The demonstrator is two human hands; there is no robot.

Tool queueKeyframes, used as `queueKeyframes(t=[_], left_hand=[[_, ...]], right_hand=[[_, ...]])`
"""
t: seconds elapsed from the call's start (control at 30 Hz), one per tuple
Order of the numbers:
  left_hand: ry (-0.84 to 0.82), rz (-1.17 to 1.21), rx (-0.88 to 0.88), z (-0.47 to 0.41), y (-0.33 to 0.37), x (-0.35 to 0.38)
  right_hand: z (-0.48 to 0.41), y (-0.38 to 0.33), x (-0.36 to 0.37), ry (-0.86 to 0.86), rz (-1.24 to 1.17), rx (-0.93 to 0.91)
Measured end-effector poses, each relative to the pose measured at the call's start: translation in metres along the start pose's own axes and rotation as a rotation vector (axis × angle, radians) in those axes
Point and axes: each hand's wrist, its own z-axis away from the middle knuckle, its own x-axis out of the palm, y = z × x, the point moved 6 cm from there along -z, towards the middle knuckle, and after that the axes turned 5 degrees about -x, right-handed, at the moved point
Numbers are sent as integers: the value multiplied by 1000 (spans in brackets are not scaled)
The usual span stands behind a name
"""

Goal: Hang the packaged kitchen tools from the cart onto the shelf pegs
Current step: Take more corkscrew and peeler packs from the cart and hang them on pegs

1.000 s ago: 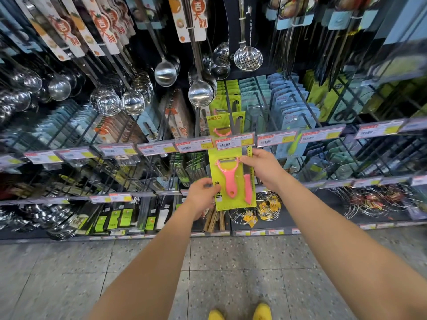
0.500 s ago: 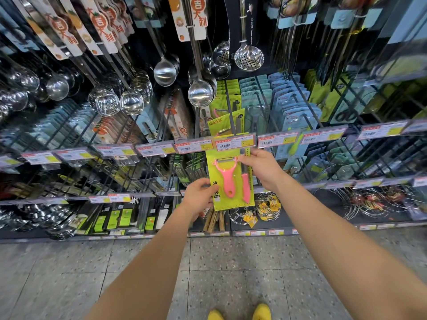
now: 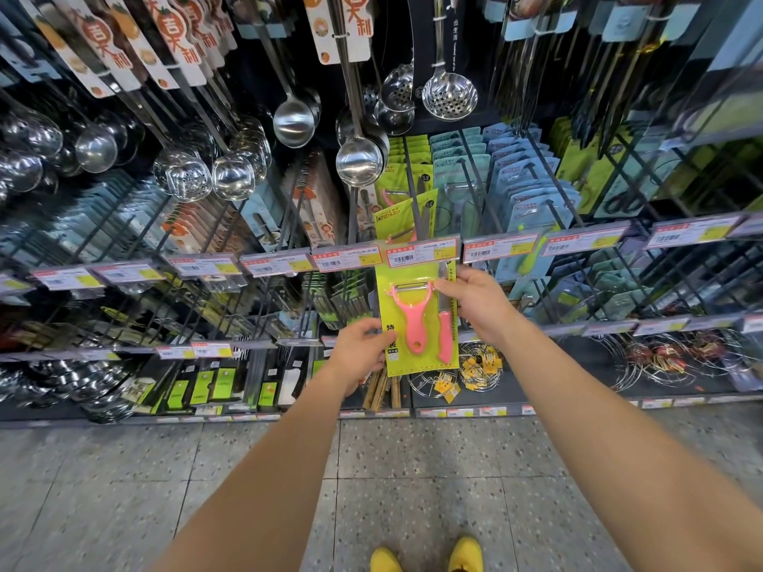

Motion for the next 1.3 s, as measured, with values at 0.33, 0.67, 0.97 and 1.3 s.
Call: queueKeyframes(t=[0.33, 0.67, 0.97, 1.3], left_hand=[[-12, -28, 10, 0, 2, -4], [-17, -15, 39, 10, 12, 7], [35, -32, 48, 9, 11, 5], [52, -70, 82, 9, 15, 4]], right_hand=[[-13, 21, -10, 42, -19, -15], [-5, -12, 8, 140, 43, -85], [-15, -5, 7, 339, 94, 23], [-11, -11, 8, 400, 116, 1]])
